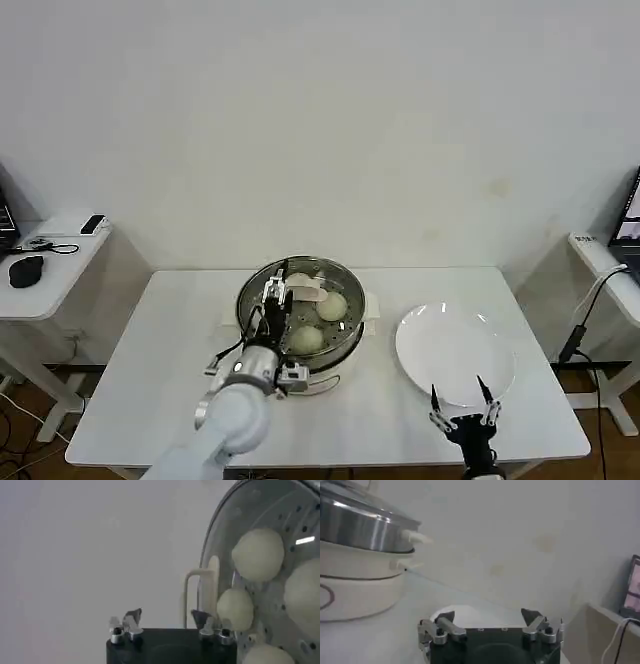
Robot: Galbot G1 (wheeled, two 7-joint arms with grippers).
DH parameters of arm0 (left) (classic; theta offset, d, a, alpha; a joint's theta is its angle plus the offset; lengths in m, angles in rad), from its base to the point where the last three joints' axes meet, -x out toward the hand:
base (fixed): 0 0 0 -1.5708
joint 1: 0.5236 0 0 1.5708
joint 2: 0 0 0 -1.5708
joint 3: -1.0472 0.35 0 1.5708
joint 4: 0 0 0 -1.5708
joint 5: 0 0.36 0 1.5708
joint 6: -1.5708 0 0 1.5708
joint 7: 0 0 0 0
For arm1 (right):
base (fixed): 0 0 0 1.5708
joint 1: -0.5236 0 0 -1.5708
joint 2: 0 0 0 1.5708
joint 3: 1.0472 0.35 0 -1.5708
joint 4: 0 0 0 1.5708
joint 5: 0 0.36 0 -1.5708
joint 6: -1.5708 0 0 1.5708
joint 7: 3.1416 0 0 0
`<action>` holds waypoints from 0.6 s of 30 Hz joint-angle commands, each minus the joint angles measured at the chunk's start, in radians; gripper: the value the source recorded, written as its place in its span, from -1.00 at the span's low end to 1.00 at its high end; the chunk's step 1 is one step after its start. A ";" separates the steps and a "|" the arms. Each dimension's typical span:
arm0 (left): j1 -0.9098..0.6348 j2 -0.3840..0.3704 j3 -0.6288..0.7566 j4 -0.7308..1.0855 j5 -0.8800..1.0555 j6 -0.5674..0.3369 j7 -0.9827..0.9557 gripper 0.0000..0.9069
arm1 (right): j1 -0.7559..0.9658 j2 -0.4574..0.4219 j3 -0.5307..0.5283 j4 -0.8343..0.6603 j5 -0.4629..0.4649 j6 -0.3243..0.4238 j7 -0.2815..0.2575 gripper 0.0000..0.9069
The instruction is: Take steamed baozi put them in steamer then cover it.
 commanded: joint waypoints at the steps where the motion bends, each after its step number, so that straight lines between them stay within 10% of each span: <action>1: 0.181 0.050 -0.076 -0.202 -0.086 -0.023 -0.051 1.00 | 0.001 -0.009 -0.007 -0.007 0.009 -0.002 0.001 1.00; 8: 0.403 0.042 -0.276 -0.295 -0.427 -0.141 -0.282 1.00 | -0.004 -0.065 -0.006 -0.017 0.120 0.013 -0.007 1.00; 18: 0.645 -0.084 -0.692 -0.158 -1.448 -0.435 -0.534 1.00 | -0.008 -0.149 -0.057 -0.009 0.253 0.049 -0.040 1.00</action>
